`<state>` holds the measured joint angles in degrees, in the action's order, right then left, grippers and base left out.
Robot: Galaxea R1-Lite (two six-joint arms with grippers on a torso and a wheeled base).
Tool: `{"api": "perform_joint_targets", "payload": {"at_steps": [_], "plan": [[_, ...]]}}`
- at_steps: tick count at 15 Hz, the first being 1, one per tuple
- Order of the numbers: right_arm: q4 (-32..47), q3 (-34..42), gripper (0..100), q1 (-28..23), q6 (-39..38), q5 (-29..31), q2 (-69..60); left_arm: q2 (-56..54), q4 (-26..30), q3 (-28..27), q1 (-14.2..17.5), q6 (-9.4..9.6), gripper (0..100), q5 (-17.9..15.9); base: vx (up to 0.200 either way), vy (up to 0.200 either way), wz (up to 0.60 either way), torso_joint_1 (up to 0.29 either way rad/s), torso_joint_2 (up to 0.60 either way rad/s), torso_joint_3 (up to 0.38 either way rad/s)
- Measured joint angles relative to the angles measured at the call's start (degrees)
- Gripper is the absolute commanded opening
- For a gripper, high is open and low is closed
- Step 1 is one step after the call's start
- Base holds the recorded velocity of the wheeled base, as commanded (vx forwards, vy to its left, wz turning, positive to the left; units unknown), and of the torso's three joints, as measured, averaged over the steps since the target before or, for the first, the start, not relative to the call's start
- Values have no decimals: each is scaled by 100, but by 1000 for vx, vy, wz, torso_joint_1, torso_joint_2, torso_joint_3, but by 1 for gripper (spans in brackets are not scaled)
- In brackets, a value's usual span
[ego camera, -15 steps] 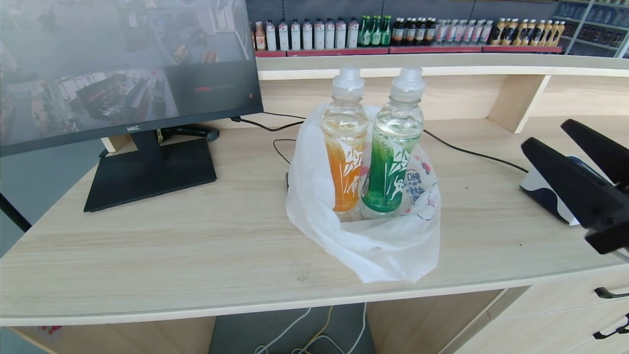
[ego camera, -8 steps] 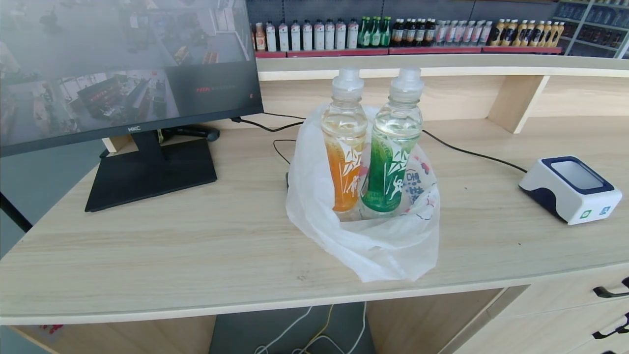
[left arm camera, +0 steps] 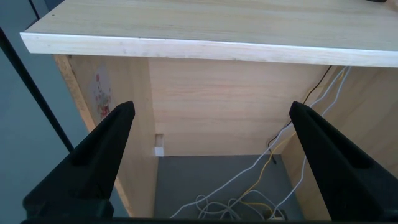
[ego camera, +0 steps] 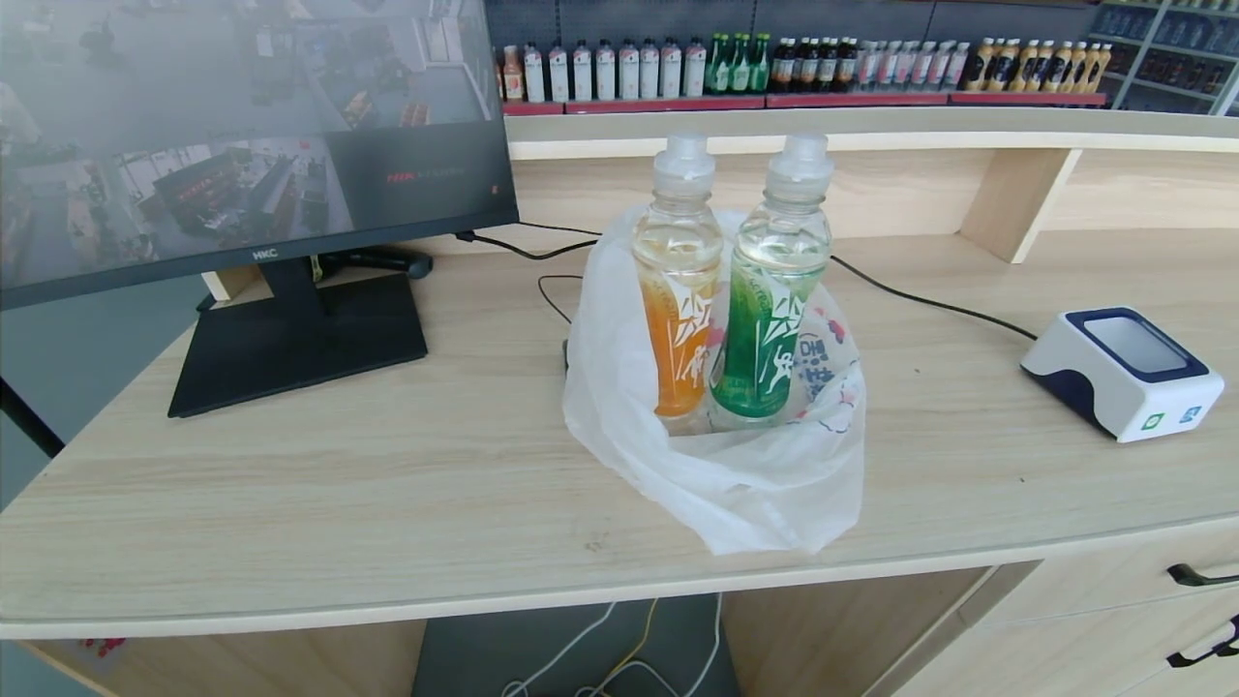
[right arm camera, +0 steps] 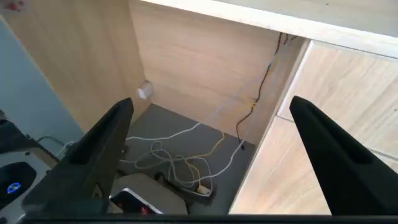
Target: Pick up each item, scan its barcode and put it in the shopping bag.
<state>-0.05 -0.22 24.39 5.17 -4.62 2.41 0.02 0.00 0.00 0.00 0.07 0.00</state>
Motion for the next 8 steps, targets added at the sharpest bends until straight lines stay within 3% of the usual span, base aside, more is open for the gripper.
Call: {"api": "perform_joint_targets", "payload": {"at_steps": [3,5,8], "plan": [[5,9,100,-1406,49,39,375,0,0,0,-7,2,100,-2,0,0,0,0,0,0],[0,12,100,-2078,60,49,588,0,0,0,-7,2,100,-2,0,0,0,0,0,0],[-2,12,100,-2341,41,49,199,0,0,0,-5,2,100,0,0,0,0,0,0,0]]}}
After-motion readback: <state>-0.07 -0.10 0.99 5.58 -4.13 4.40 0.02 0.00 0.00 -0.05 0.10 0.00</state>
